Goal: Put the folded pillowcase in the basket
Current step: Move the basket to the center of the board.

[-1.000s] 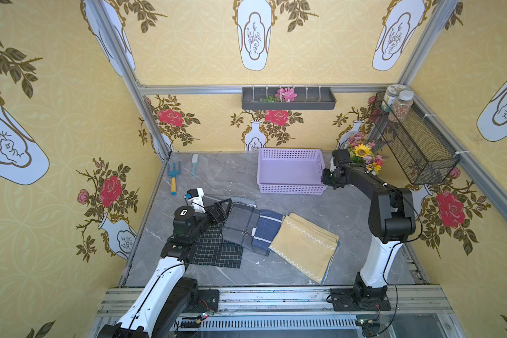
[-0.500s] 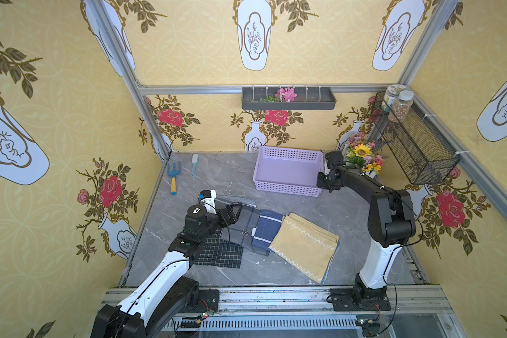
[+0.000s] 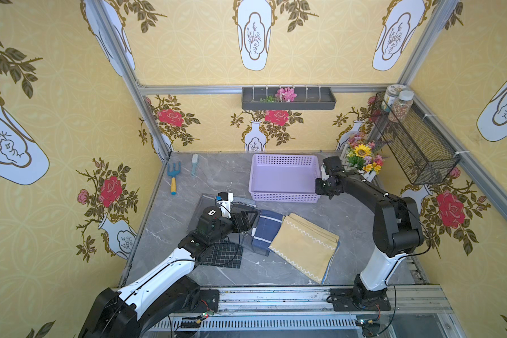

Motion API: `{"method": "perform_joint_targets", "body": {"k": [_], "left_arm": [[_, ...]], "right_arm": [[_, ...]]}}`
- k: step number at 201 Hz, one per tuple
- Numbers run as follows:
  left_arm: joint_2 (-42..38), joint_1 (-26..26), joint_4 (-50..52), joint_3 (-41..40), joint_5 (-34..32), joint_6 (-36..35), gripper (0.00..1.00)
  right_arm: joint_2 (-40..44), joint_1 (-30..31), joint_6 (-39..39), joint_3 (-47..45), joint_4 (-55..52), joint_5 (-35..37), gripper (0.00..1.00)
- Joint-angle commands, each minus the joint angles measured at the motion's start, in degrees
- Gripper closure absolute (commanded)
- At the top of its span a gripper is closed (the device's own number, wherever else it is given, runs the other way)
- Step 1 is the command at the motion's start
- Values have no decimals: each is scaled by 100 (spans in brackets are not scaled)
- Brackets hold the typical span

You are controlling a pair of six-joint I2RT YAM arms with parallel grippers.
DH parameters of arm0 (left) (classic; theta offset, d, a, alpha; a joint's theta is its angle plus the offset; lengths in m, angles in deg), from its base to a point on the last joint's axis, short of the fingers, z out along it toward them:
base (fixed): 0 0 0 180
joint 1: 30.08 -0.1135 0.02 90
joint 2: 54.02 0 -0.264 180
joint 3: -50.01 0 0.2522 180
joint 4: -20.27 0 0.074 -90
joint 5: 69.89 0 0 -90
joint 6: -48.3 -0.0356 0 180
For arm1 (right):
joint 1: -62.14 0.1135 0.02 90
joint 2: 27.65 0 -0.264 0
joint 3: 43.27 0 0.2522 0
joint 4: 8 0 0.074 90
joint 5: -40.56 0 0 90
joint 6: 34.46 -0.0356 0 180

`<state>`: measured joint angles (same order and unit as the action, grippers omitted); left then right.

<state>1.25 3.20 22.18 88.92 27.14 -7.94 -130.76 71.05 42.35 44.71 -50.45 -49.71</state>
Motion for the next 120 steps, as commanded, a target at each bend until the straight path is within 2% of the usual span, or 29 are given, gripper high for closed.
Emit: {"method": "perform_joint_targets", "body": {"k": [1,74,107,120], "left_arm": [[200,303,-146,123,-196,47,0],[1634,1310,-345,845,-456,131,2],[2331,1575,-352,1176,-441,166,6],[2525,1619,-375,1249,-408,177,8]], "right_arm": [[28,-27,270,-59,-12,-132,89],[292,-191,315,-389,39,-264,87],[498,-224,244,-599,40,-221,77],[576,-233,197,-665,43,-196,66]]}}
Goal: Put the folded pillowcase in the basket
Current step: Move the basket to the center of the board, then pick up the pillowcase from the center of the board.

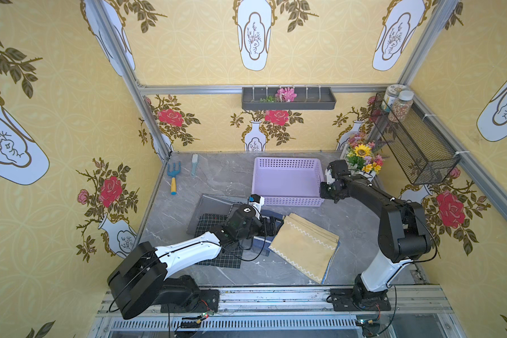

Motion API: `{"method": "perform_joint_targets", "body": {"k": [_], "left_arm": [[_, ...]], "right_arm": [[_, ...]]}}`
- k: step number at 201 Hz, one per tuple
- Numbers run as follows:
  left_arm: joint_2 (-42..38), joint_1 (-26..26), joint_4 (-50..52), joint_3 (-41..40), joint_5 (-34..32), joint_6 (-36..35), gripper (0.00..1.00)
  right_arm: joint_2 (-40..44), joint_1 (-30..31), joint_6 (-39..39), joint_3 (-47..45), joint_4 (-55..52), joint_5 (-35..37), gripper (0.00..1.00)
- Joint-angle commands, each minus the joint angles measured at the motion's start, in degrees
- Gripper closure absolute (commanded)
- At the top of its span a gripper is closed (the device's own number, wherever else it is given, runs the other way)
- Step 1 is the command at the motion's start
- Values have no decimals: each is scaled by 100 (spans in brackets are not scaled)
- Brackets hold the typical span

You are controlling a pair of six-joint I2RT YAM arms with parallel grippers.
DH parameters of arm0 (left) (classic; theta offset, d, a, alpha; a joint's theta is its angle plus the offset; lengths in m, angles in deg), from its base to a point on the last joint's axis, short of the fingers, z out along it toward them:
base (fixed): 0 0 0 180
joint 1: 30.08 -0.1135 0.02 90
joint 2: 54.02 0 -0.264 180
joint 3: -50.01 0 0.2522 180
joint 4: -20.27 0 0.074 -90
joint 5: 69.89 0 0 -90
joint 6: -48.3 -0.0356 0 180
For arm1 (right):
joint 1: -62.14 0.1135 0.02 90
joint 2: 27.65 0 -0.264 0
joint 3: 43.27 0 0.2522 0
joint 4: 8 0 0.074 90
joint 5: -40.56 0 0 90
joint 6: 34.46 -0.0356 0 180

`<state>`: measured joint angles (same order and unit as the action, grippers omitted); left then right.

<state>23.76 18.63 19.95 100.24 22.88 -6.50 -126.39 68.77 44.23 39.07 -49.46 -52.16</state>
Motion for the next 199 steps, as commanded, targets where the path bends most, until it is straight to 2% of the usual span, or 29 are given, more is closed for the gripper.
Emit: {"method": "perform_joint_targets", "body": {"k": [1,25,38,48,78,127,133,199], "left_arm": [[287,77,-154,120,20,32,8],[564,95,-175,217,117,40,11],[676,95,-179,264,162,32,13],[752,95,-148,315,219,23,14],[1083,95,99,570,413,-52,19],[1598,132,773,1006,283,-144,22],[1654,139,846,1048,255,-161,22],[2271,148,1549,1612,198,-447,25]], "right_arm": [[142,-5,12,-104,-57,50,66],[307,-19,-40,-173,-81,120,46],[424,-21,-59,-203,-103,139,42],[537,-30,-78,-228,-126,144,35],[988,-52,-184,-405,-126,153,30],[2120,-132,-557,-954,22,158,0],[2281,-145,-599,-1041,51,166,3],[3549,-177,-821,-1742,142,105,3]]}}
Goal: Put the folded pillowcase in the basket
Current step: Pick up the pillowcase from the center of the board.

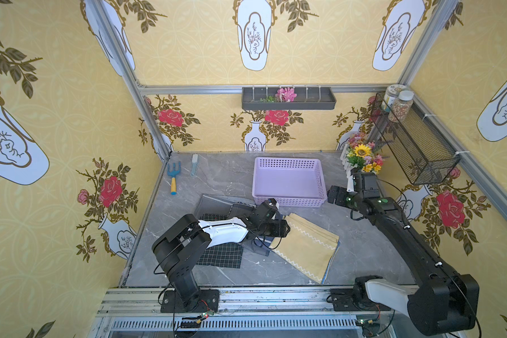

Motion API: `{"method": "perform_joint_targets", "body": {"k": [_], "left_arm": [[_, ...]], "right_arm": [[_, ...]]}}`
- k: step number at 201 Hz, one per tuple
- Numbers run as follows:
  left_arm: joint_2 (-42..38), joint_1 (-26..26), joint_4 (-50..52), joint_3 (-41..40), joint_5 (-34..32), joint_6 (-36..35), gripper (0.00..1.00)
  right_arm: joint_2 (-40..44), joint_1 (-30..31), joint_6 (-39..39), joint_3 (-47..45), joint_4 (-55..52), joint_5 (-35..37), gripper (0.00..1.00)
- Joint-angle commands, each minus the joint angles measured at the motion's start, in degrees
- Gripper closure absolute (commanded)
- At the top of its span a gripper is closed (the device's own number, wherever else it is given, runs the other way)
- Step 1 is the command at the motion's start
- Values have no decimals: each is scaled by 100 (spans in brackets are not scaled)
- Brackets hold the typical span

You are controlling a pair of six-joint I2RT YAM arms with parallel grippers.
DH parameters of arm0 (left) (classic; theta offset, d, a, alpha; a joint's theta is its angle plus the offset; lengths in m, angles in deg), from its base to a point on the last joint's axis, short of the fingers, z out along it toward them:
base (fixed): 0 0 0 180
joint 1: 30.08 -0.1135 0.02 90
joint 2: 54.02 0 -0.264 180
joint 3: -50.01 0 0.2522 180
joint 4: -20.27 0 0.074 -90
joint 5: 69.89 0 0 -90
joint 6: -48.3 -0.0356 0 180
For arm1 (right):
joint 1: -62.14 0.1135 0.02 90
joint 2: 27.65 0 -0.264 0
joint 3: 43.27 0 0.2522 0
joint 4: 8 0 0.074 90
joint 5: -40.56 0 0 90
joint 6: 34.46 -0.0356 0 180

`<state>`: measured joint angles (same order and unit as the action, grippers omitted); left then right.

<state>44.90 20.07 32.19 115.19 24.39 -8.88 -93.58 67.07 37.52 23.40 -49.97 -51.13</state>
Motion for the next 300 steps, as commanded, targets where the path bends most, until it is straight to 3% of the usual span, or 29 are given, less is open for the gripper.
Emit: {"method": "perform_joint_targets", "body": {"k": [1,96,172,241,300], "left_arm": [[165,4,325,124,56,-211,25],[603,3,700,548,675,-415,43],[724,3,851,633,671,-390,63],[544,4,838,599,662,-290,100],[-109,4,734,297,311,90,100]], "right_arm": [[284,-3,-154,-180,193,11,3],[763,-9,-248,-509,-11,156,3],[1091,-8,-587,-733,50,-235,3],[781,46,-1182,-697,-712,-563,3],[620,720,-1569,-805,-1117,-473,3]]}}
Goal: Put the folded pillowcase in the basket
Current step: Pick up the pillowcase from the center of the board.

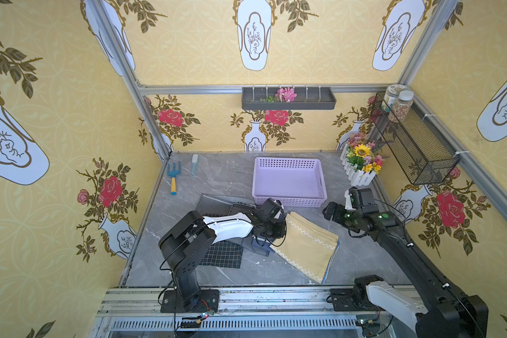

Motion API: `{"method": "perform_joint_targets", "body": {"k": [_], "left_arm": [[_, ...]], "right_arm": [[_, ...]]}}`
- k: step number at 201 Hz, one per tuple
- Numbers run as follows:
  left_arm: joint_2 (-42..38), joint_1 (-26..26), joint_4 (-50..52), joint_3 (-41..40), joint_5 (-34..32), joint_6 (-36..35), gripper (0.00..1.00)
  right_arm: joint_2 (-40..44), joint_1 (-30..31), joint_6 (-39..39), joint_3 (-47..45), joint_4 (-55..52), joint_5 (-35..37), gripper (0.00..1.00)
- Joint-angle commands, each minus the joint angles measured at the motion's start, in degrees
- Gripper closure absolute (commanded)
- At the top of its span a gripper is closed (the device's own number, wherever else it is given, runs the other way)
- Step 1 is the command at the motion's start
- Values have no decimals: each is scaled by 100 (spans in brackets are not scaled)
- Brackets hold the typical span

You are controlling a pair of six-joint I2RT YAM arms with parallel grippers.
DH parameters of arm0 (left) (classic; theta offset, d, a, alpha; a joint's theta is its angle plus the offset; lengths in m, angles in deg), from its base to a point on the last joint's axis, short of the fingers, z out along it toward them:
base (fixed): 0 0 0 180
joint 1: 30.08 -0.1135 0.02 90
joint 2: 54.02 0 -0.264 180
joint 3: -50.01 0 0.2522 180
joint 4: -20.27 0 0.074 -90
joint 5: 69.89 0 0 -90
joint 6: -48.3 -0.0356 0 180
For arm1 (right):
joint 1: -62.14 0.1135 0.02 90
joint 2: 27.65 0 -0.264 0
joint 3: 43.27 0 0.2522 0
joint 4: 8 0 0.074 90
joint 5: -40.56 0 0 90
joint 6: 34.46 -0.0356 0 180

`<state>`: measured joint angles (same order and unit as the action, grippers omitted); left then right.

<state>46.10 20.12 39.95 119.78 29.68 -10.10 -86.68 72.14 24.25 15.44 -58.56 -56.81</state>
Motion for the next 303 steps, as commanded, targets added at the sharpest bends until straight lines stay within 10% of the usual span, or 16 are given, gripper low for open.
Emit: {"method": "perform_joint_targets", "body": {"k": [1,303], "left_arm": [[-238,4,-44,-170,-227,218,100],[-1051,-115,270,-915,-939,670,100]], "right_arm": [[-77,222,-253,-6,-267,96,3],[-1352,946,-969,-1143,687,-645,24]]}}
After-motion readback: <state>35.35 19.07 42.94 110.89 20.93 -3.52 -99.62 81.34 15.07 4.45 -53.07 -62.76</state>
